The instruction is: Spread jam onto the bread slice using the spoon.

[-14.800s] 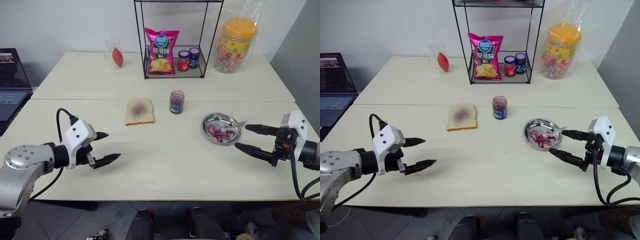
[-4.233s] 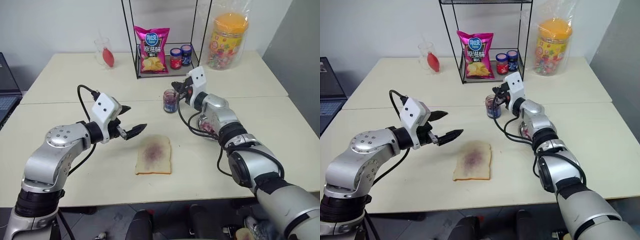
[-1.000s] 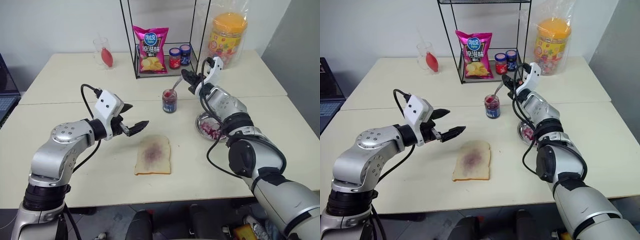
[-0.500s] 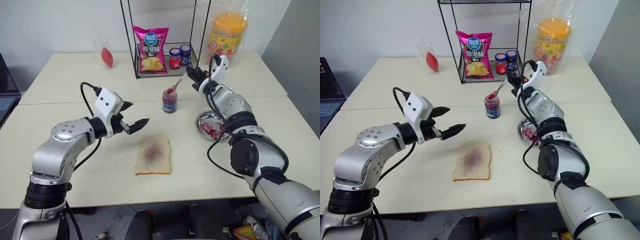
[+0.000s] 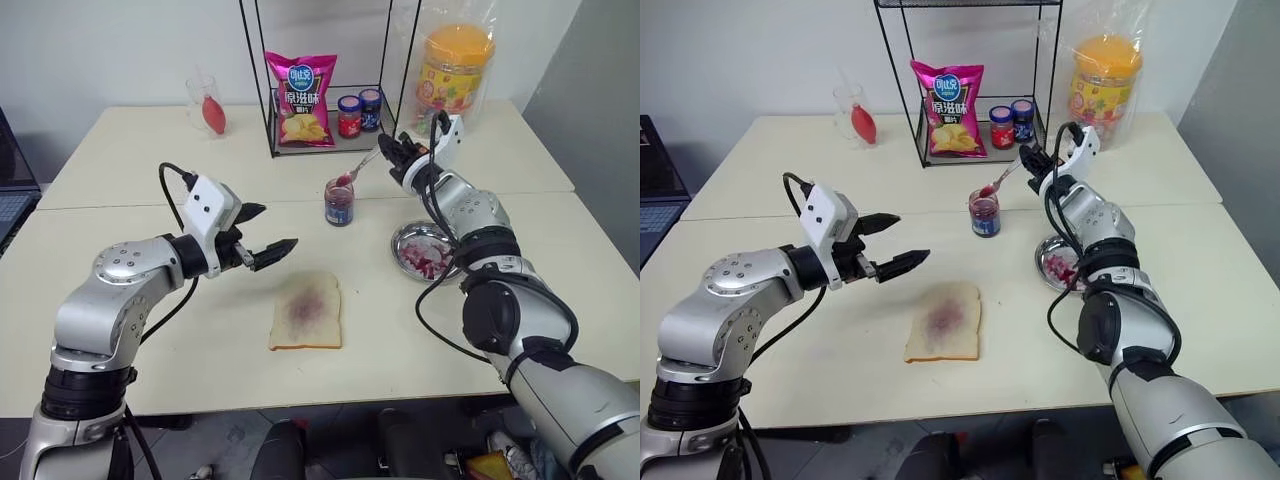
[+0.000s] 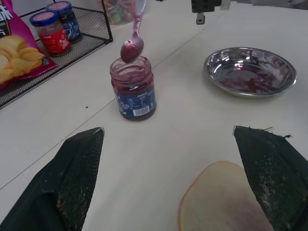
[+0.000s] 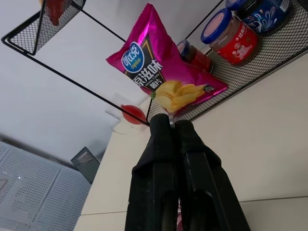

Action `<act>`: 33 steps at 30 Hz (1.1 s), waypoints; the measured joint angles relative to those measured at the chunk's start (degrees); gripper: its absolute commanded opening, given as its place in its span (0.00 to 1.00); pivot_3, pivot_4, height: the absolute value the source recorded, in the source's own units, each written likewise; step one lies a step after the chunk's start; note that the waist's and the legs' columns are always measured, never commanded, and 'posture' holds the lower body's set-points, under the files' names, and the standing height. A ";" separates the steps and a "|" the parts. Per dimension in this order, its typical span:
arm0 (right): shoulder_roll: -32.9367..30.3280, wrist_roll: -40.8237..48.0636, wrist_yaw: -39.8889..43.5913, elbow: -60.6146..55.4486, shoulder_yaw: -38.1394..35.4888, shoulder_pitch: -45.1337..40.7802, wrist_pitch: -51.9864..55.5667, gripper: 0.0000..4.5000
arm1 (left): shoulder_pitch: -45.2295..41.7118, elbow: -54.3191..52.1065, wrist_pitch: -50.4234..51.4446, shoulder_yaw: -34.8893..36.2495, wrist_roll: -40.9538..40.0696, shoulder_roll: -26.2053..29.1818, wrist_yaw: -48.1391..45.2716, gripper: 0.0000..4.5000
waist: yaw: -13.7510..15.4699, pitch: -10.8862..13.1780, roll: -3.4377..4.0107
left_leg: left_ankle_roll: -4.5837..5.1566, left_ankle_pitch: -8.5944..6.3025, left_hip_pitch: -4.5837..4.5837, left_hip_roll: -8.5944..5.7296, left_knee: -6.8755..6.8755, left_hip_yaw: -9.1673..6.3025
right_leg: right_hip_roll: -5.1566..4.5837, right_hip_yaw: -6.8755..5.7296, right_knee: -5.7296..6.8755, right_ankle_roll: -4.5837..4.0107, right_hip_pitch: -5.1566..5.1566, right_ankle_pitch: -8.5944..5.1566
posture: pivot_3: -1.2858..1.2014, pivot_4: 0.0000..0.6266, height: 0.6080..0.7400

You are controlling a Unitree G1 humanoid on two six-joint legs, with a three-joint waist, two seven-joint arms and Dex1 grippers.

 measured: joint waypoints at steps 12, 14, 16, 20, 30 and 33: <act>5.14 11.64 -5.77 -46.67 9.29 16.77 25.45 0.00 | 17.79 -7.73 -3.45 9.32 -1.29 7.63 -7.03 1.00 | 0.02 0.01 0.03 | 0.00 -0.01 -0.03 0.07 -0.19 -0.04 | -0.01 -0.07 -0.02 -0.11 -0.11 -0.08 | 0.52 0.24 1.00; 5.48 12.48 -6.66 -50.31 11.13 19.05 27.93 0.00 | 20.44 -9.01 -3.63 9.66 -1.46 7.63 -7.68 1.00 | 0.01 0.02 0.04 | 0.00 0.00 -0.04 0.07 -0.18 -0.04 | 0.00 -0.08 0.01 -0.10 -0.12 -0.13 | 0.52 0.24 1.00; 7.06 15.19 -8.05 -55.93 12.38 22.45 30.77 0.00 | 23.91 -11.67 -3.82 11.83 -2.13 6.78 -7.05 1.00 | 0.02 0.01 0.03 | 0.01 0.00 -0.01 0.10 -0.17 -0.07 | 0.02 -0.10 0.00 0.08 -0.10 -0.27 | 0.52 0.24 1.00; 6.25 15.90 -5.28 -64.32 21.83 32.98 33.53 0.00 | 37.32 -17.99 -8.08 14.32 -1.10 2.93 -7.24 1.00 | -0.19 -0.03 0.00 | 0.00 -0.01 0.07 0.10 -0.19 0.03 | -0.01 0.04 -0.04 -0.03 -0.06 -0.35 | 0.52 0.24 1.00; 2.81 9.56 1.47 -64.83 35.59 36.04 29.06 0.00 | 46.88 -19.65 -14.42 15.73 0.76 1.21 -7.52 1.00 | 0.33 -0.04 -0.04 | 0.09 0.06 0.05 0.16 -0.07 -0.11 | 0.07 -0.13 -0.01 -0.45 -0.09 -0.44 | 0.52 0.24 1.00; 1.45 5.91 4.01 -64.93 40.05 37.18 26.08 0.00 | 45.82 -19.58 -14.22 15.83 0.71 1.44 -7.15 1.00 | 0.33 -0.04 -0.04 | 0.10 0.05 0.00 0.16 -0.13 -0.11 | 0.08 -0.16 0.00 -0.47 -0.13 -0.47 | 0.52 0.24 1.00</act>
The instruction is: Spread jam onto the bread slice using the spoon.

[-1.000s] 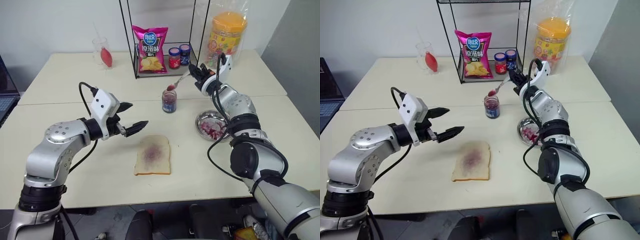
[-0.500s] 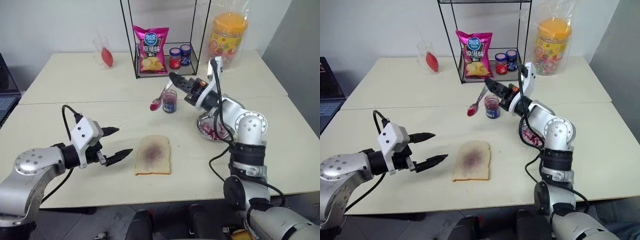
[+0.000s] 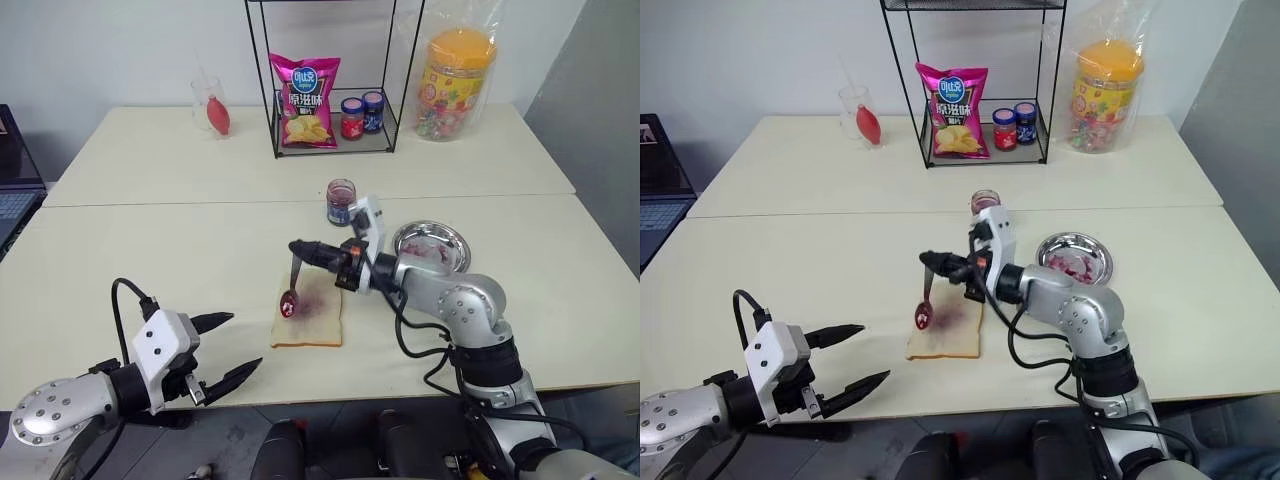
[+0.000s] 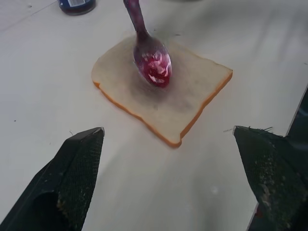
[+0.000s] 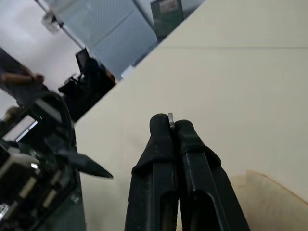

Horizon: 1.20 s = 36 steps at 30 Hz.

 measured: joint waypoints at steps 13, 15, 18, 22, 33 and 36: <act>-5.29 -12.77 6.72 -1.25 7.13 1.18 -13.37 0.00 | -4.36 0.04 2.22 -3.57 -0.40 0.43 1.05 1.00 | -0.20 -0.01 -0.02 | -0.01 0.00 0.00 0.00 -0.04 0.00 | 0.02 0.00 0.00 0.24 -0.02 0.13 | 0.52 0.24 1.00; -5.46 -14.51 7.21 -1.30 7.99 1.40 -15.41 0.00 | -4.38 0.04 2.27 -4.19 -0.44 0.42 1.12 1.00 | -0.20 -0.01 -0.02 | -0.01 0.00 0.00 0.00 -0.03 0.00 | 0.01 0.00 -0.01 0.19 -0.02 0.10 | 0.52 0.24 1.00; -5.54 -16.77 7.78 -1.30 8.25 1.45 -18.02 0.00 | -4.03 0.05 2.19 -4.36 -0.34 0.42 1.07 1.00 | -0.19 -0.01 -0.02 | -0.01 0.00 0.01 0.00 -0.03 0.00 | 0.01 0.01 0.00 0.04 -0.01 0.01 | 0.52 0.24 1.00; -6.03 -19.35 8.54 -1.16 8.22 1.43 -20.78 0.00 | -3.18 0.31 1.83 -4.79 0.21 0.42 1.03 1.00 | -0.18 -0.01 -0.02 | -0.01 0.00 0.01 0.00 -0.03 0.00 | 0.01 0.01 0.00 0.03 -0.01 0.01 | 0.52 0.24 1.00; -6.61 -22.58 10.78 -1.36 8.14 1.07 -23.78 0.00 | -3.90 1.82 1.15 -5.56 0.67 0.40 1.27 1.00 | -0.15 -0.01 -0.02 | -0.01 0.00 0.01 0.00 -0.03 -0.01 | 0.01 0.00 0.00 0.03 -0.01 0.01 | 0.52 0.24 1.00; -6.99 -22.41 10.81 -3.10 7.46 0.05 -23.45 0.00 | -4.08 1.86 1.04 -5.69 0.74 0.40 1.28 1.00 | -0.14 -0.01 -0.02 | -0.01 0.00 0.00 0.00 -0.03 -0.01 | 0.01 0.00 0.00 0.05 -0.01 0.02 | 0.52 0.24 1.00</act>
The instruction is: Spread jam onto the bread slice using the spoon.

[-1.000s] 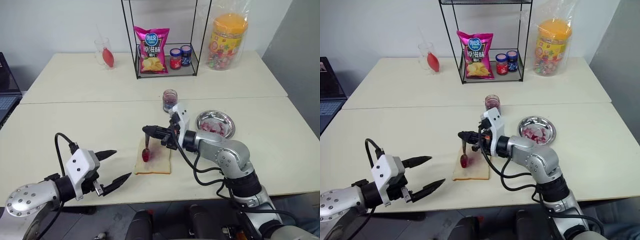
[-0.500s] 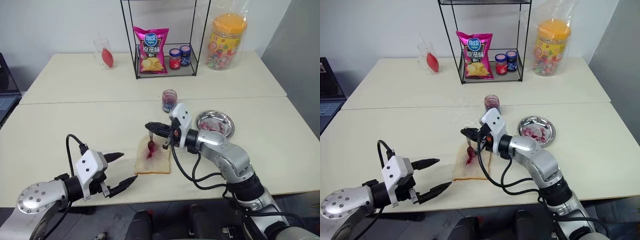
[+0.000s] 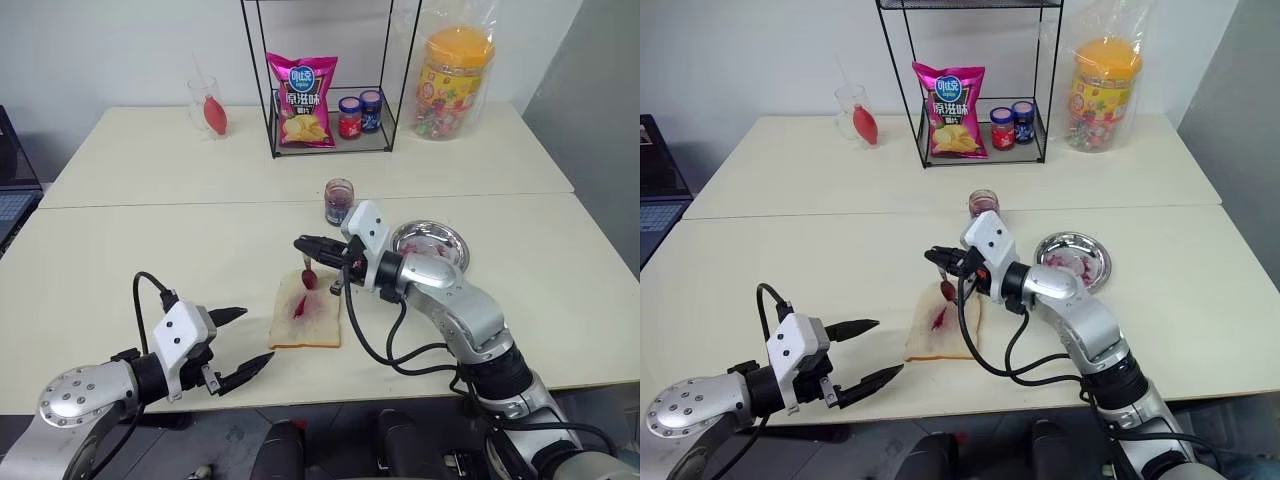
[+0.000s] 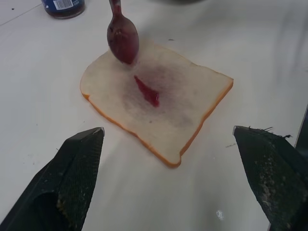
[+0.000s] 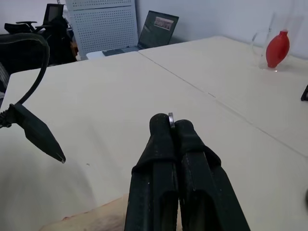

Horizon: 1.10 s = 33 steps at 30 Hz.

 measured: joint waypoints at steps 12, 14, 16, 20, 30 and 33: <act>5.94 13.79 -6.88 -4.61 -11.42 -0.32 19.80 0.00 | -1.64 1.50 -0.35 -0.44 0.33 0.06 -0.31 1.00 | 0.10 0.00 0.00 | 0.00 0.00 0.00 0.00 0.00 0.00 | 0.00 0.00 0.02 0.00 0.00 0.00 | 0.52 0.24 1.00; 6.01 14.60 -7.75 -4.61 -11.75 0.23 21.11 0.00 | -1.88 2.22 -0.34 -0.44 0.32 0.26 -0.43 1.00 | 0.07 0.00 0.00 | 0.00 0.00 0.00 0.00 -0.01 0.00 | 0.00 0.00 0.01 -0.01 0.00 0.00 | 0.52 0.24 1.00; 6.26 14.59 -8.00 -4.51 -11.62 1.40 21.20 0.00 | -2.14 2.35 -0.34 -0.44 0.32 0.43 -0.66 1.00 | 0.03 0.00 0.01 | 0.00 0.00 0.00 0.00 -0.02 0.00 | 0.00 0.00 0.01 -0.01 0.00 0.00 | 0.52 0.24 1.00; 7.77 14.54 -9.38 -2.03 -11.54 3.46 21.12 0.00 | -2.36 2.35 -0.34 -0.45 0.32 0.43 -1.32 1.00 | -0.02 0.00 0.01 | 0.00 0.00 0.00 0.00 -0.01 0.00 | 0.00 0.00 0.01 -0.01 0.00 0.00 | 0.52 0.24 1.00; 15.42 21.44 -15.43 3.46 -18.93 4.78 28.20 0.00 | -1.24 2.36 -0.47 -0.42 0.25 0.74 -2.76 1.00 | -0.12 -0.01 -0.01 | 0.00 0.00 0.01 0.01 -0.02 0.00 | 0.00 0.01 0.01 -0.02 0.00 -0.01 | 0.52 0.24 1.00; 16.02 23.11 -17.00 6.66 -21.89 4.84 29.91 0.00 | -0.02 2.38 -0.53 -0.33 -0.06 0.82 -3.95 1.00 | -0.11 0.00 0.01 | 0.00 0.00 0.00 0.01 -0.02 0.00 | 0.00 0.00 0.01 -0.06 -0.01 -0.03 | 0.52 0.24 1.00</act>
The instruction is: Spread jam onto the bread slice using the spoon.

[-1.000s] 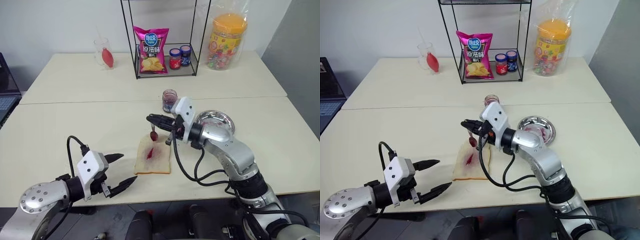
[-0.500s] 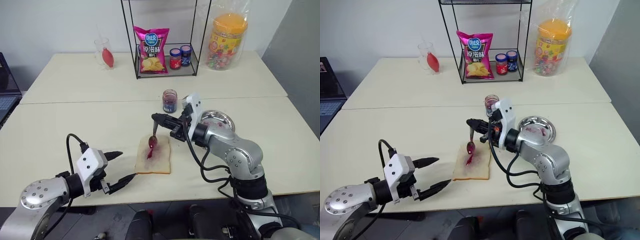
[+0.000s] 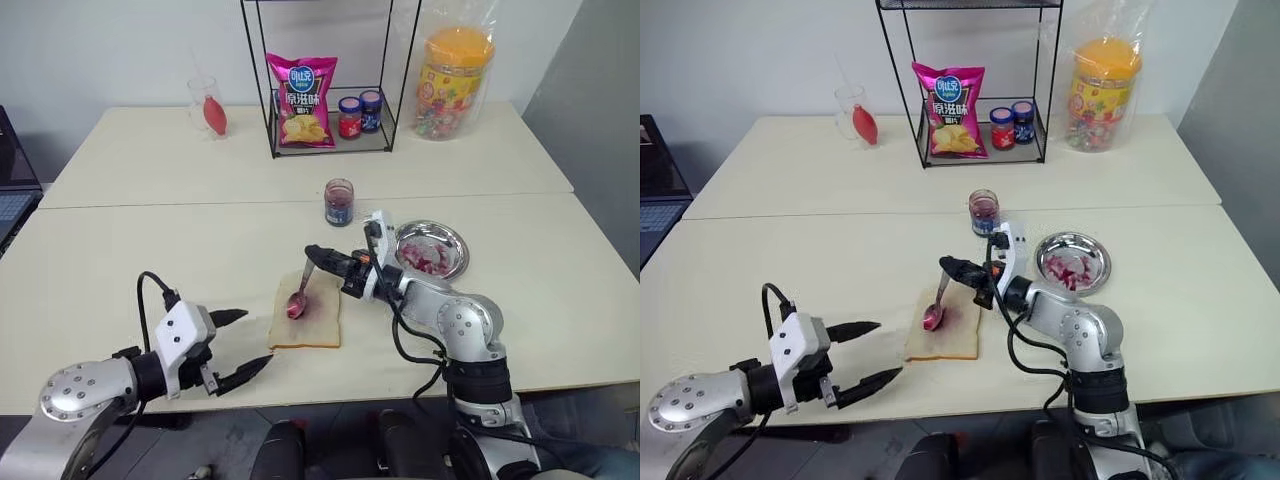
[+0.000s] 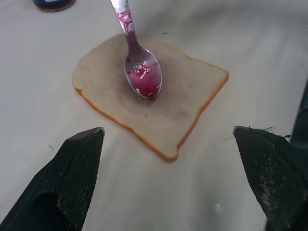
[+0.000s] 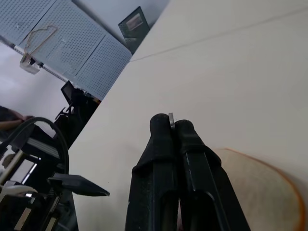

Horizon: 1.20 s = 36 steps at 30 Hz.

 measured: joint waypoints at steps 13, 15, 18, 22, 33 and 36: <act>0.79 -0.57 -0.84 10.98 -4.53 -1.66 -5.77 0.00 | -1.53 0.56 -0.76 0.24 -0.21 -0.06 0.17 1.00 | -0.08 0.00 0.00 | 0.00 0.00 0.00 0.00 0.01 0.01 | 0.00 0.01 0.00 0.04 0.00 0.02 | 0.52 0.24 1.00; 0.59 -0.54 -1.41 11.85 -6.03 -2.83 -7.08 0.00 | -1.88 0.77 -0.78 -0.13 -0.15 -0.11 0.23 1.00 | -0.07 0.00 0.00 | 0.00 0.00 0.00 0.00 0.02 0.01 | 0.00 0.01 0.00 0.05 0.01 0.03 | 0.52 0.24 1.00; -0.56 -0.28 -2.25 12.03 -8.15 -3.82 -7.88 0.00 | -2.24 1.12 -0.78 -0.39 -0.03 -0.22 0.34 1.00 | -0.03 0.00 0.00 | 0.00 0.00 -0.01 -0.01 -0.01 0.01 | 0.00 0.01 -0.01 0.05 0.01 0.03 | 0.52 0.24 1.00; -1.87 1.67 -3.82 10.64 -10.77 -4.32 -6.31 0.00 | -2.64 1.35 -0.80 -0.69 0.04 -0.37 0.77 1.00 | -0.06 0.00 0.00 | 0.00 0.00 -0.01 0.00 -0.09 0.01 | 0.02 -0.01 -0.01 0.25 -0.02 0.14 | 0.52 0.24 1.00; 3.86 11.34 -11.06 2.69 -10.60 -4.11 2.31 0.00 | -3.08 2.04 -0.94 -1.20 0.07 -0.38 1.42 1.00 | -0.16 0.01 0.02 | 0.01 0.00 0.01 0.09 -0.21 0.01 | 0.09 -0.02 0.00 0.22 -0.08 0.12 | 0.52 0.24 1.00; 3.94 8.54 -11.01 6.13 -6.68 -3.98 -0.58 0.00 | -3.44 2.04 -0.98 -1.82 0.11 -0.38 1.41 1.00 | -0.14 0.01 0.02 | 0.00 0.00 0.00 0.10 -0.22 0.02 | 0.10 -0.02 -0.02 0.21 -0.08 0.12 | 0.52 0.24 1.00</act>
